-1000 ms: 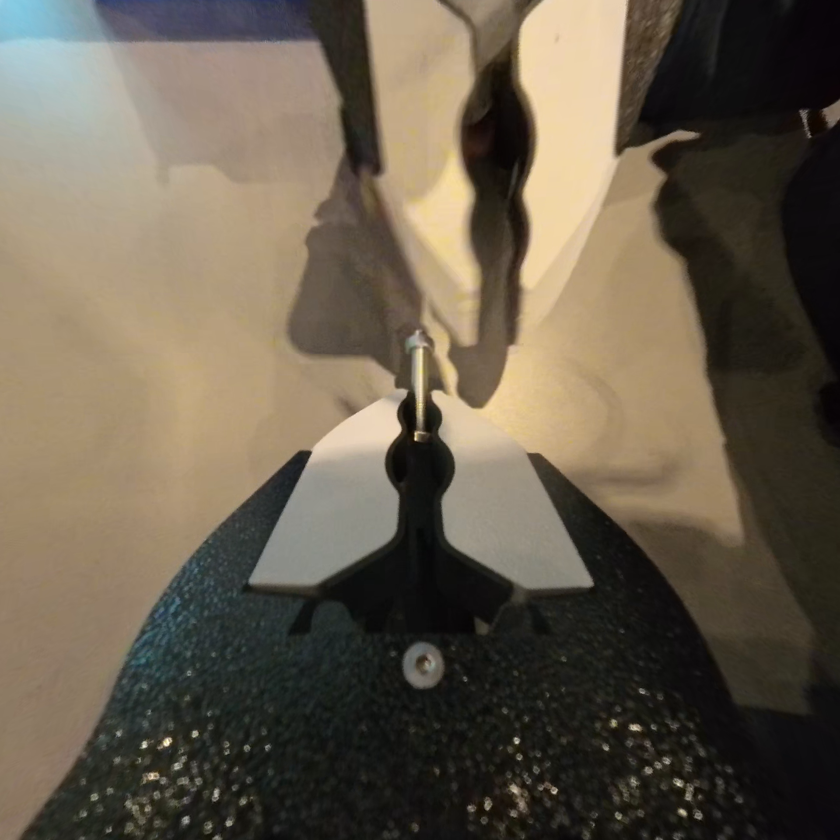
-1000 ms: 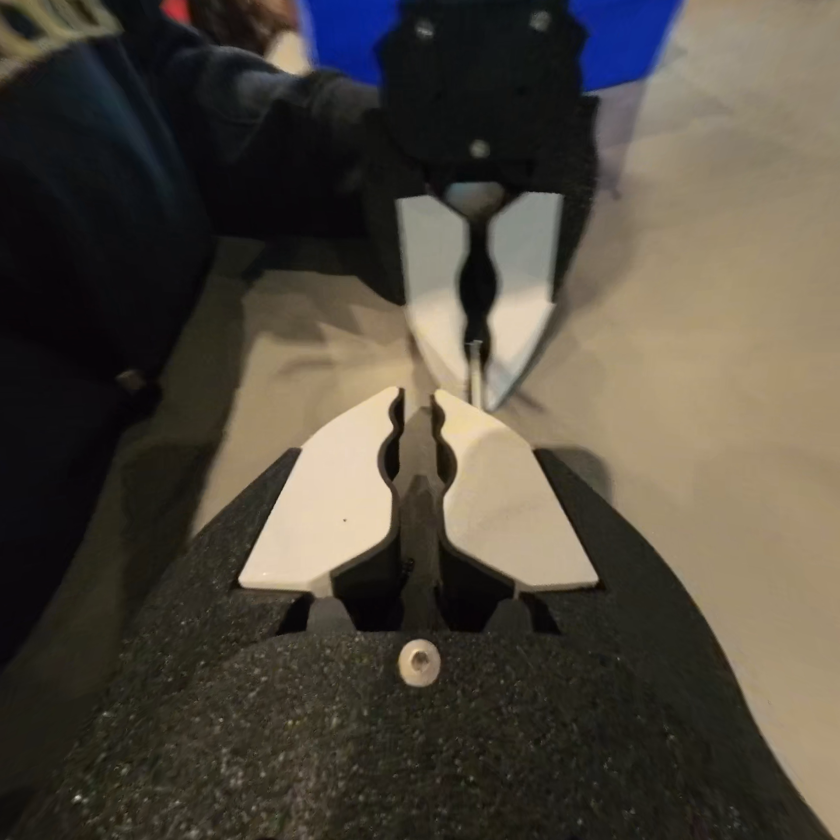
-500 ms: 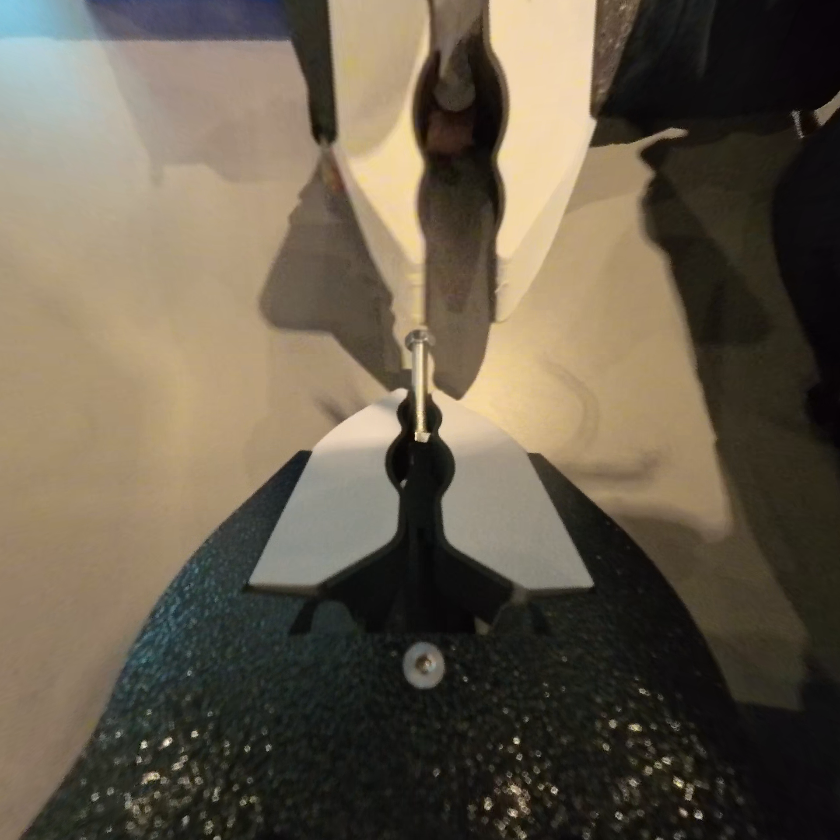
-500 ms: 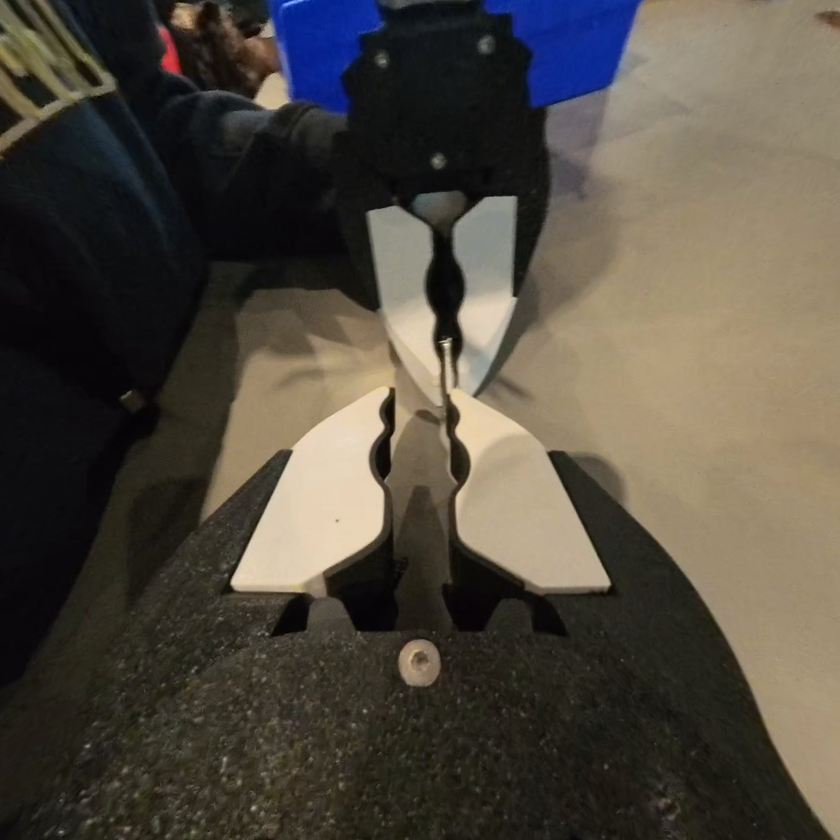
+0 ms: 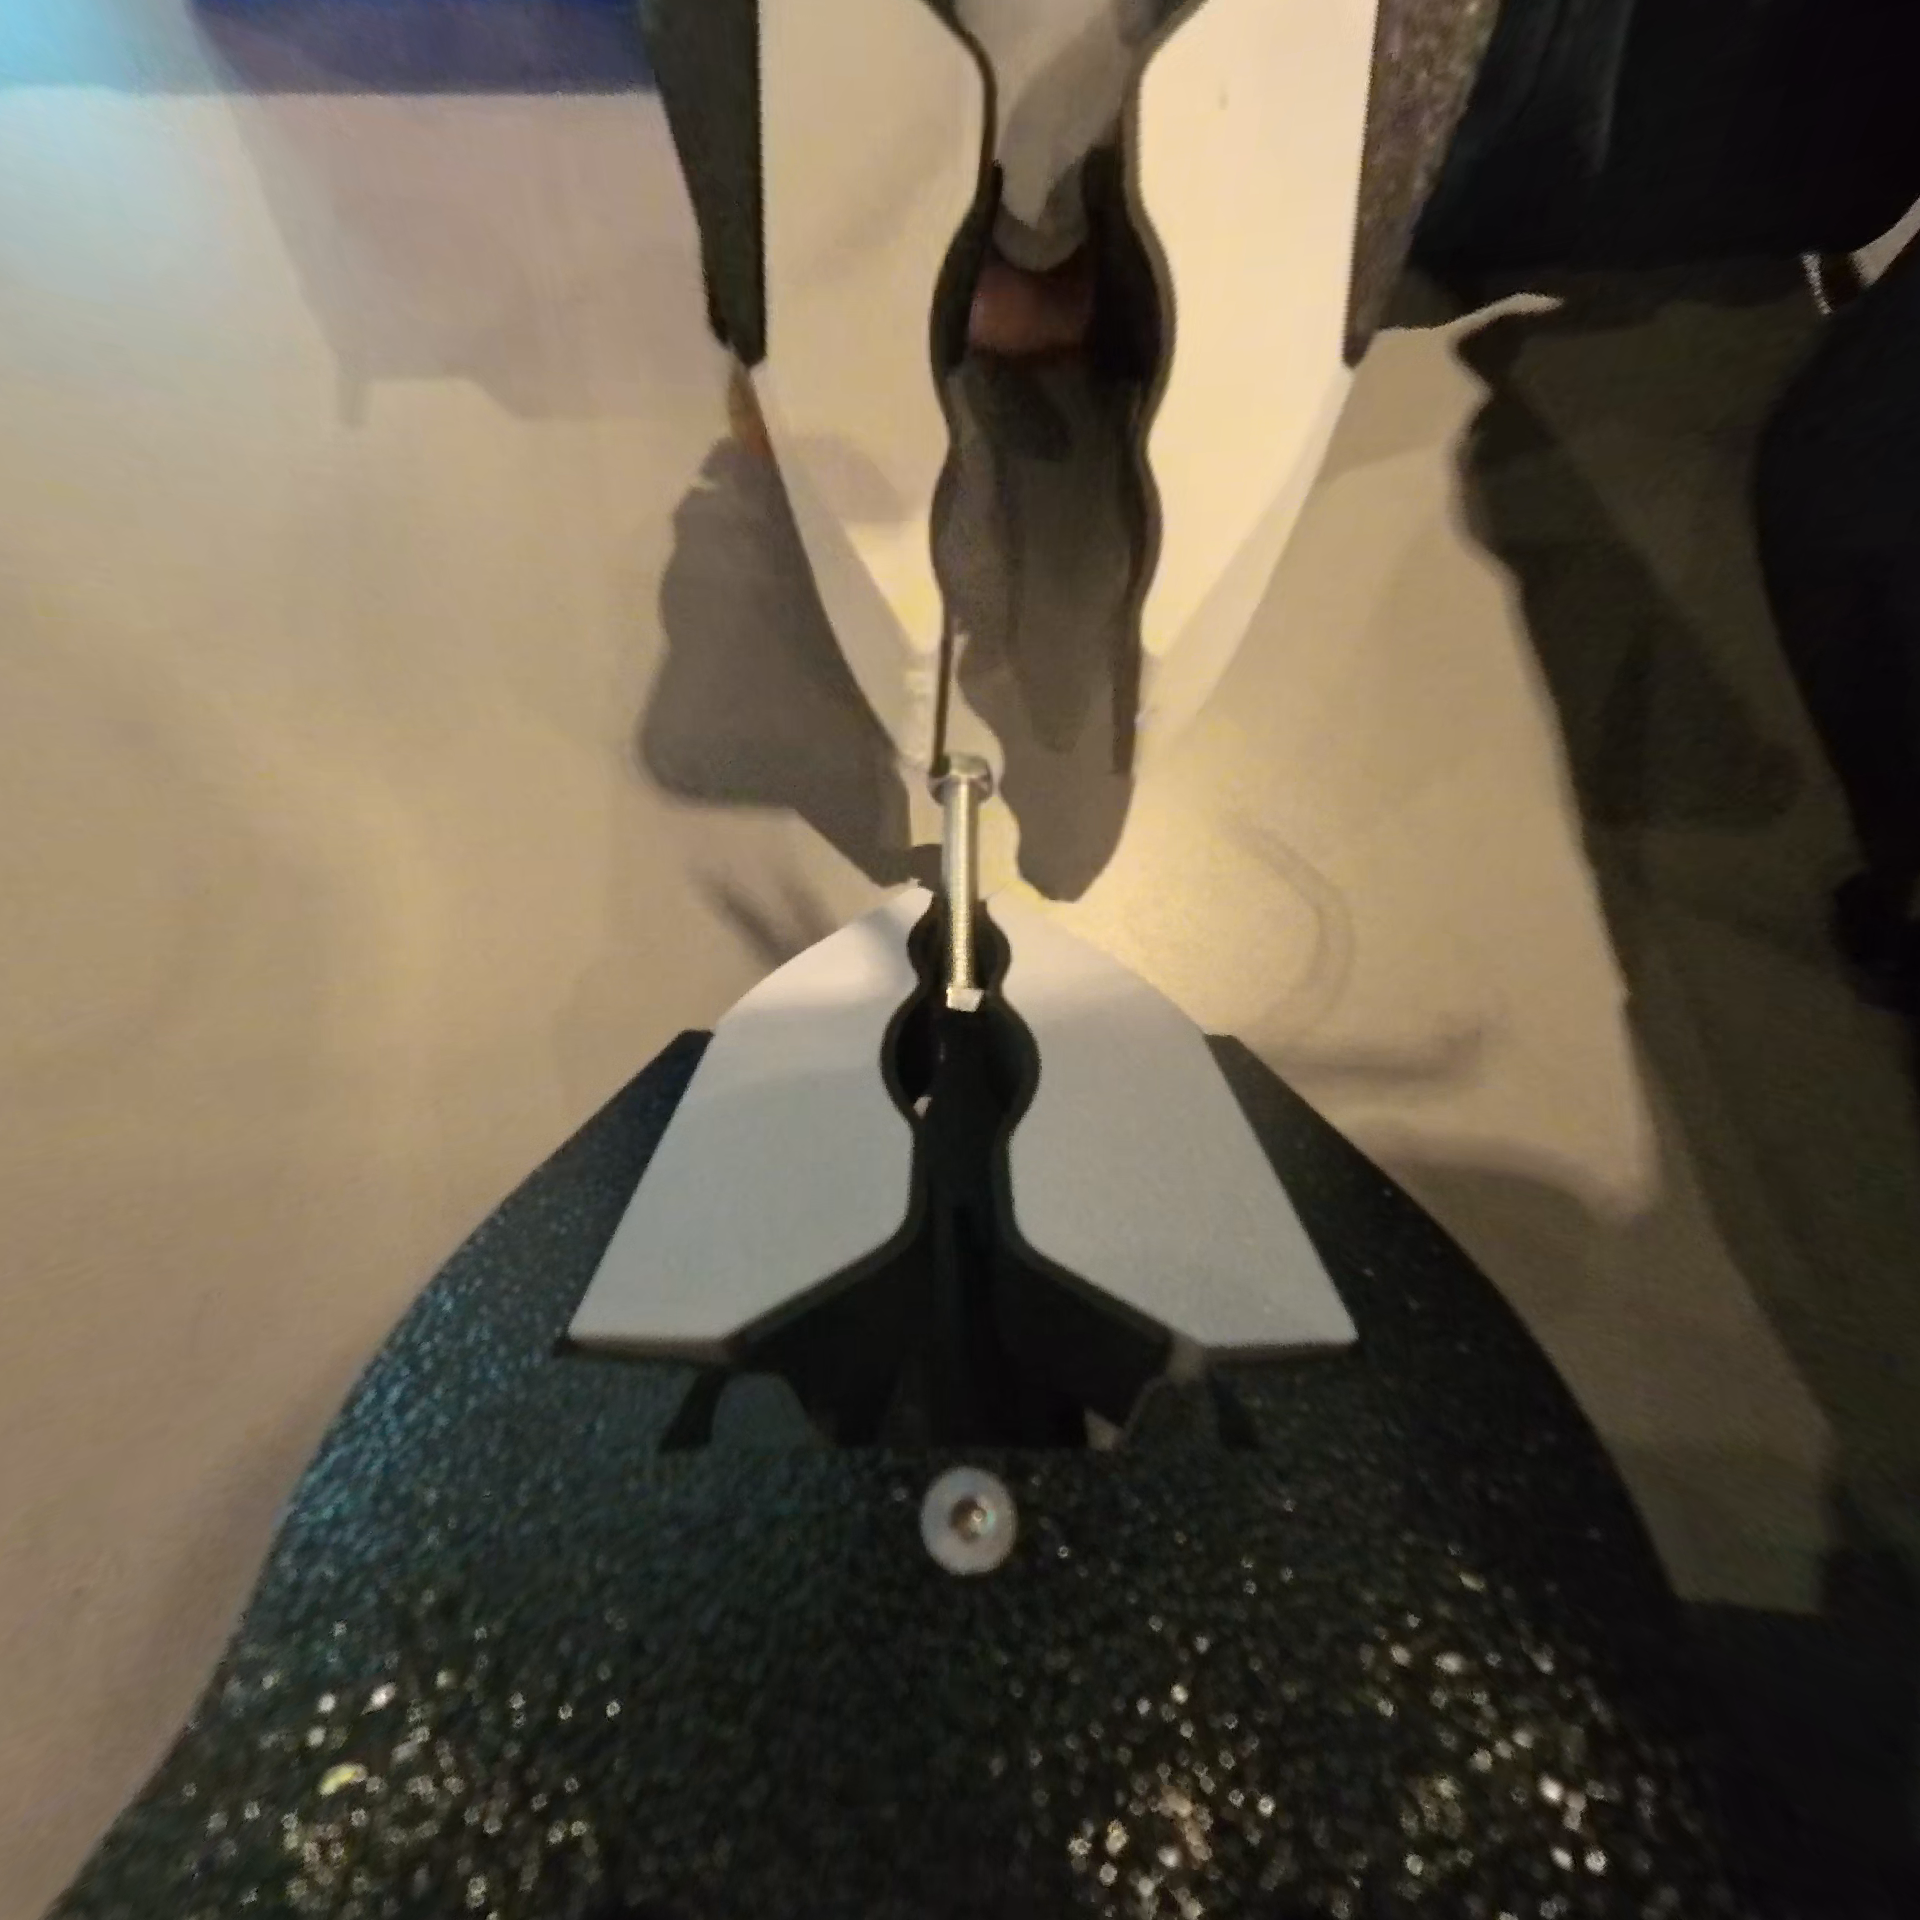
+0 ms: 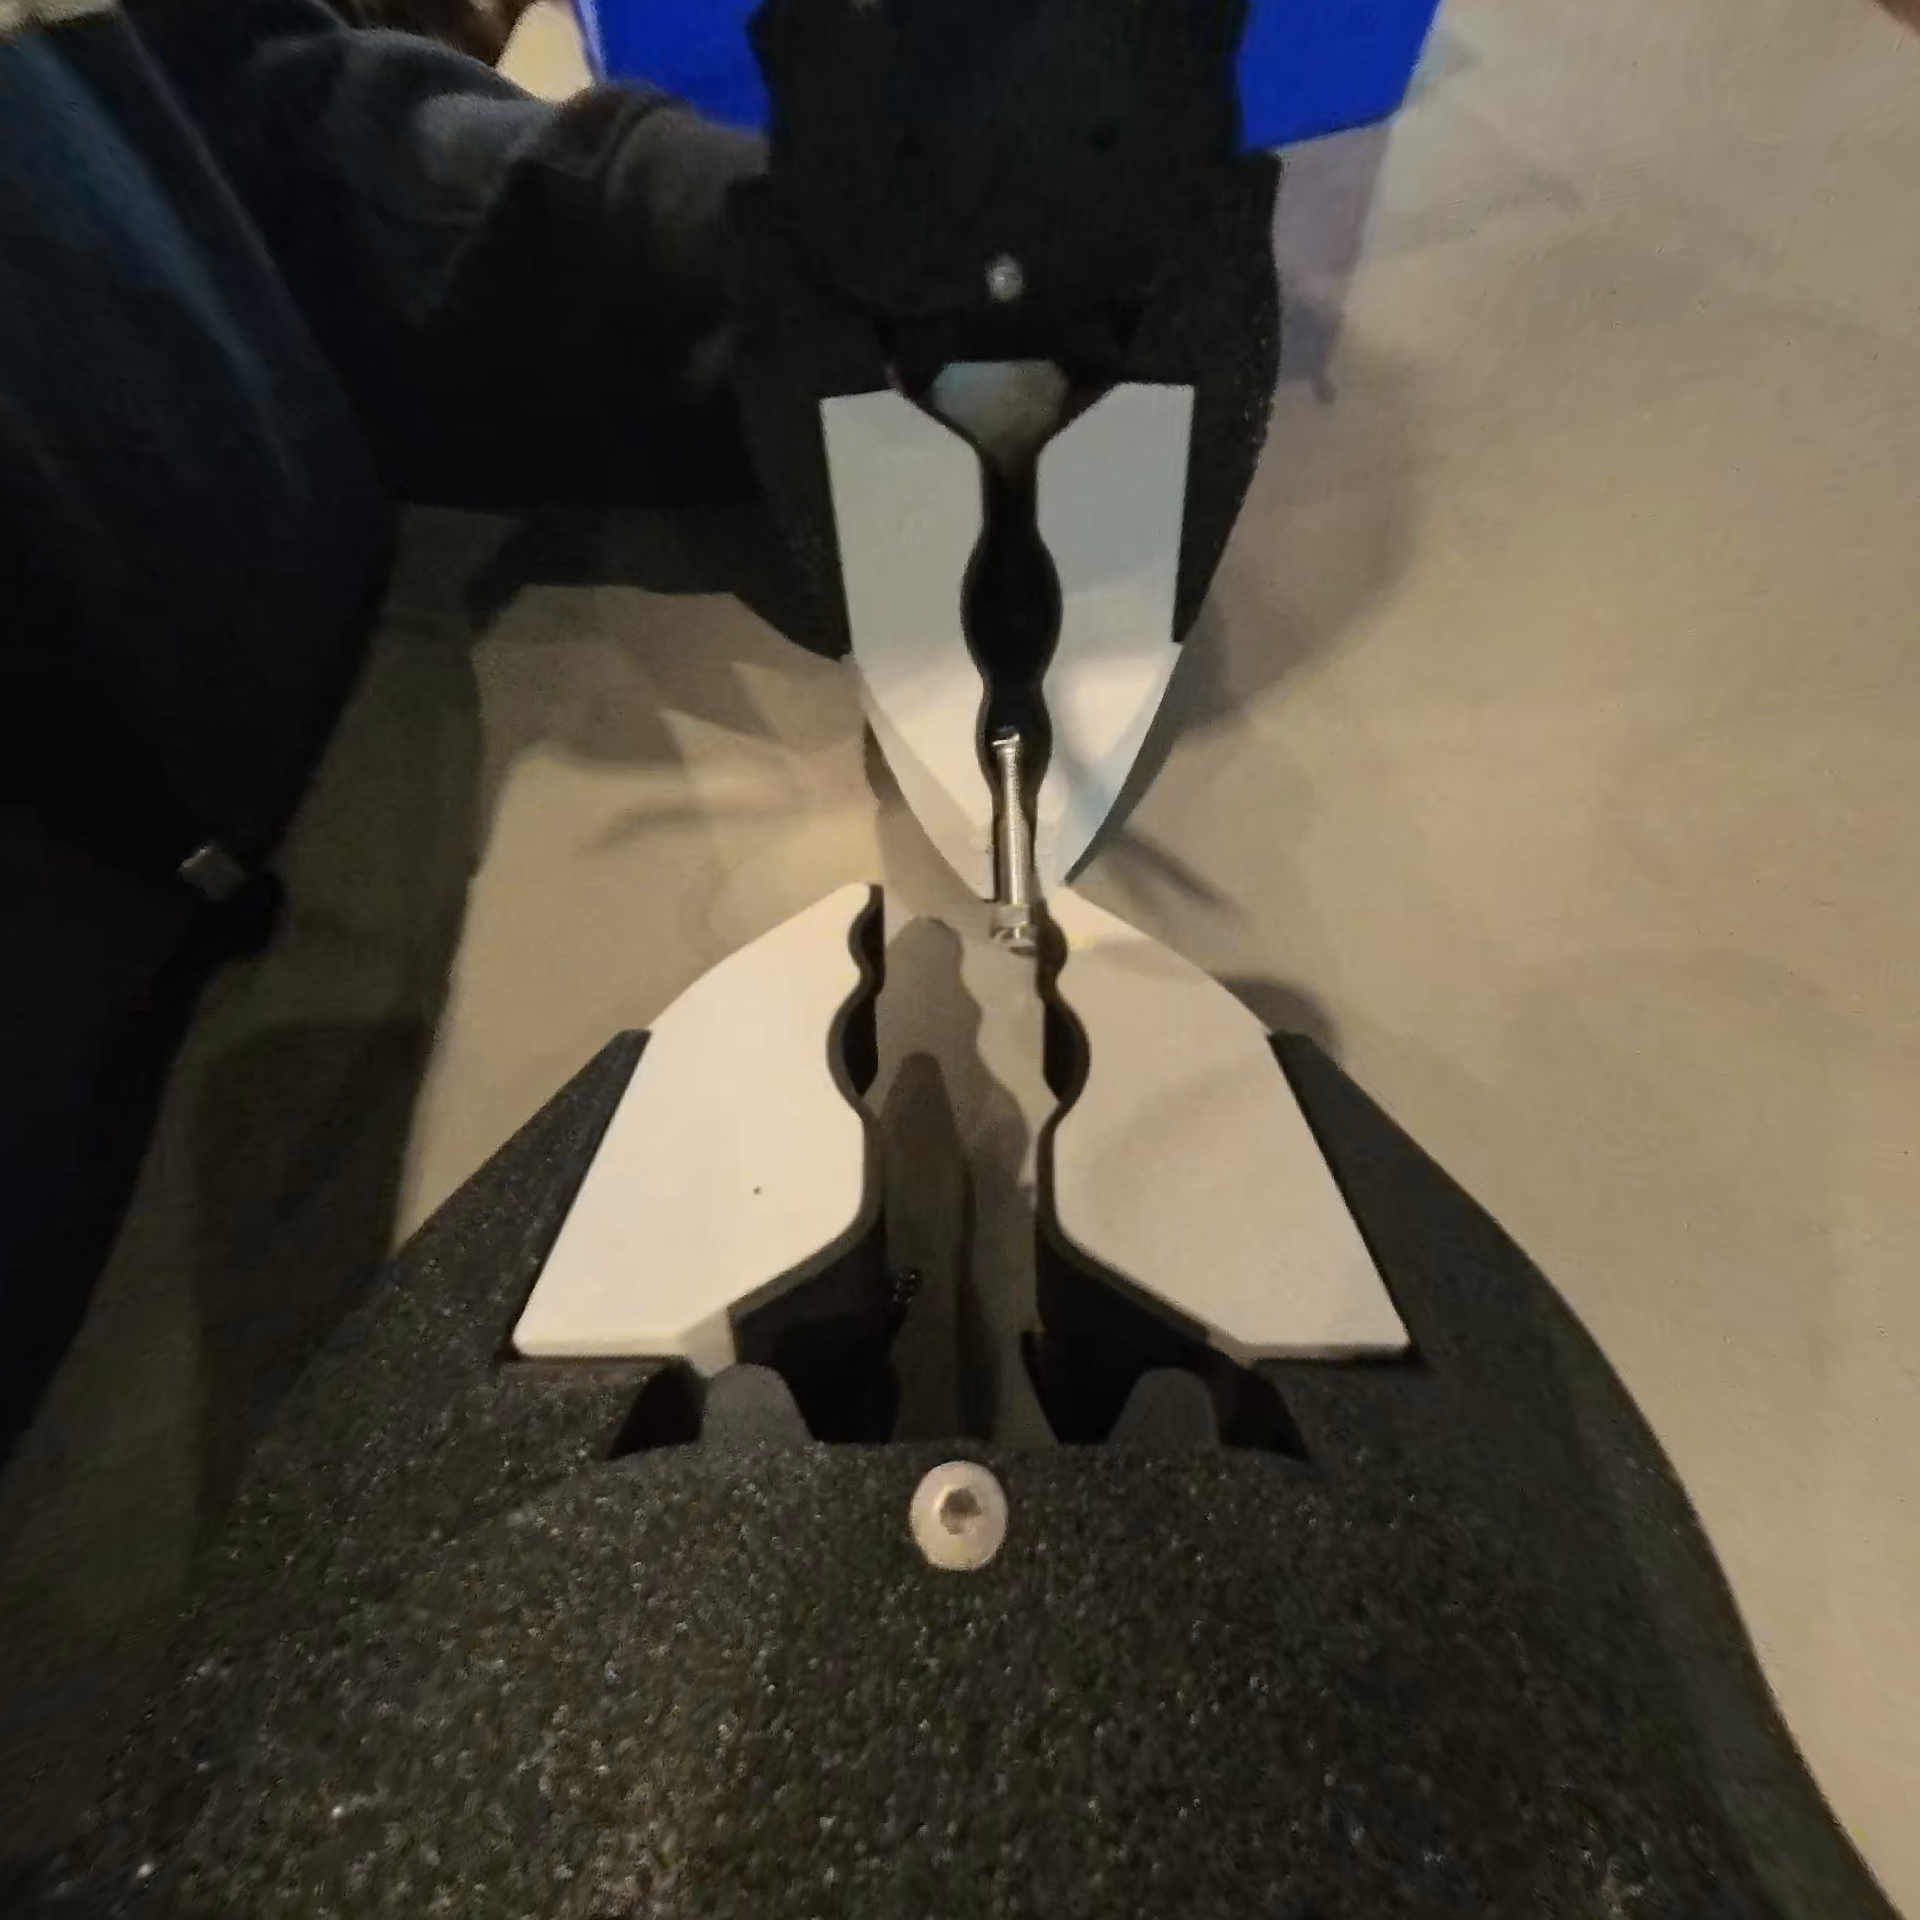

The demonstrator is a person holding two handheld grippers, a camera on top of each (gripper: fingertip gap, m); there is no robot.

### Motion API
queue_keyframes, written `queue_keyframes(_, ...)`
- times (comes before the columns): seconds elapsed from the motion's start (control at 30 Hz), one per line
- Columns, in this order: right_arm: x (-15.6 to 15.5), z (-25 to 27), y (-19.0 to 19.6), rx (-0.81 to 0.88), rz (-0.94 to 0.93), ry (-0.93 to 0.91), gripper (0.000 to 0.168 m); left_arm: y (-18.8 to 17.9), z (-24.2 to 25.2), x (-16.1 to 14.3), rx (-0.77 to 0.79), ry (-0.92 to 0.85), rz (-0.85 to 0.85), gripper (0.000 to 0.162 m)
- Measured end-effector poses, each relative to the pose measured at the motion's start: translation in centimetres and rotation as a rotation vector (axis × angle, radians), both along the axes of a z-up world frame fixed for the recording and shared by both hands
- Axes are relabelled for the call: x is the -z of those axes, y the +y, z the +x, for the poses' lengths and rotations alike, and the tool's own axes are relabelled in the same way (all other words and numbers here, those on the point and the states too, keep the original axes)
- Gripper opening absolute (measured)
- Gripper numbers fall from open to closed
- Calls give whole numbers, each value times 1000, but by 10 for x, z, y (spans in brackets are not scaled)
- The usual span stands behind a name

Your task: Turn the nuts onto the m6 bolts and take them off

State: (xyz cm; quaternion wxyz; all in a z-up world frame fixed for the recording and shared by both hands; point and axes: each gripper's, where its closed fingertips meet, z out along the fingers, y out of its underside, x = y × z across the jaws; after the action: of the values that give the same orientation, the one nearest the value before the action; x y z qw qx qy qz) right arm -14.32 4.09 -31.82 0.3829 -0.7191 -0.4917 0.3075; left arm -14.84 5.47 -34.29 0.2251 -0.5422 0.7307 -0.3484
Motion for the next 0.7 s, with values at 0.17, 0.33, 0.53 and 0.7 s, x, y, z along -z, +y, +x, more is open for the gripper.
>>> queue_keyframes(0.17,-5,2,2,12,-11,37,28,0,0,0,-3,2,-6,5)
queue_keyframes(0.33,-4,-2,-6,-41,0,29,12,-2,-1,0,8,5,-19,5)
queue_keyframes(0.53,-6,-1,3,18,-7,41,30,-2,-1,0,7,10,-41,5)
queue_keyframes(0.7,-8,-5,-9,-57,-43,65,13,-2,-1,0,7,9,-36,5)
